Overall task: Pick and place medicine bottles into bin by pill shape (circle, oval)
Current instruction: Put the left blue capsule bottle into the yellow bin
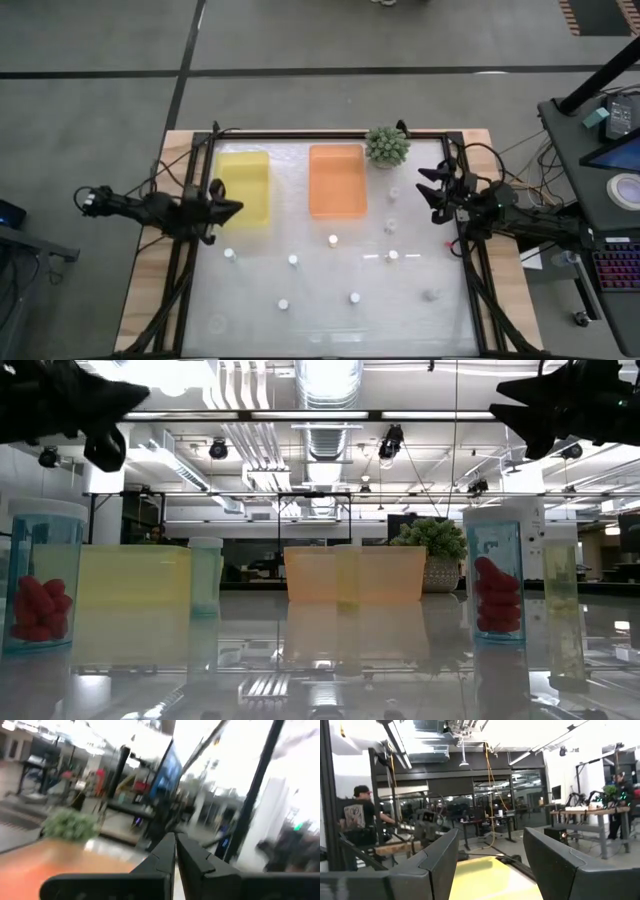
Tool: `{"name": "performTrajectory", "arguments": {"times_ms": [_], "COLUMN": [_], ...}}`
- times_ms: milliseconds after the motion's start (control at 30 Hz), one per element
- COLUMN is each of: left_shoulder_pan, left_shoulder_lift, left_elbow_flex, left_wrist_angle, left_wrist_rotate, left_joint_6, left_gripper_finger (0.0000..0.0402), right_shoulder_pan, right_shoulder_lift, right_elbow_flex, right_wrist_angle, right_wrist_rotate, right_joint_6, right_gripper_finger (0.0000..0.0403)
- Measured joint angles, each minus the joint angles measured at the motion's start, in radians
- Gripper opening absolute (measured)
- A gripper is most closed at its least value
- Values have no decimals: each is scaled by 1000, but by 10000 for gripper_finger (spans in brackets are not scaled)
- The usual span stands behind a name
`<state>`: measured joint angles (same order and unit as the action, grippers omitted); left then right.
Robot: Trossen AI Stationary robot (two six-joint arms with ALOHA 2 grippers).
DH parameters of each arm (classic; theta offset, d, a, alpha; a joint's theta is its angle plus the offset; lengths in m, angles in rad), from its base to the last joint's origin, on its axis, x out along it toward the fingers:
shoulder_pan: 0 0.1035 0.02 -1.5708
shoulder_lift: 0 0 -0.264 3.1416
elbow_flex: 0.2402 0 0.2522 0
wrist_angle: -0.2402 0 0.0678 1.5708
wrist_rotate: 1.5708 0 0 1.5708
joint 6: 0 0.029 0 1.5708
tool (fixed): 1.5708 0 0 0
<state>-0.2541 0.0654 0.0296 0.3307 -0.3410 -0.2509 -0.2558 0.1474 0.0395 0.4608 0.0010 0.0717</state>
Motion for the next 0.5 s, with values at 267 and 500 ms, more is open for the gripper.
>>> {"name": "performTrajectory", "arguments": {"times_ms": [267,500], "left_shoulder_pan": [0,0], "left_shoulder_lift": [33,146], "left_elbow_flex": [4,15], "left_wrist_angle": [268,399], "left_wrist_rotate": [74,21], "left_joint_6": [-90,-240], "left_gripper_finger": [0,0], "right_shoulder_pan": [0,0], "right_shoulder_lift": [0,-1], "right_elbow_flex": [1,3], "right_wrist_angle": [0,17], "right_wrist_rotate": [0,0], "right_joint_6": [-98,-139], "right_gripper_finger": [215,215]}}
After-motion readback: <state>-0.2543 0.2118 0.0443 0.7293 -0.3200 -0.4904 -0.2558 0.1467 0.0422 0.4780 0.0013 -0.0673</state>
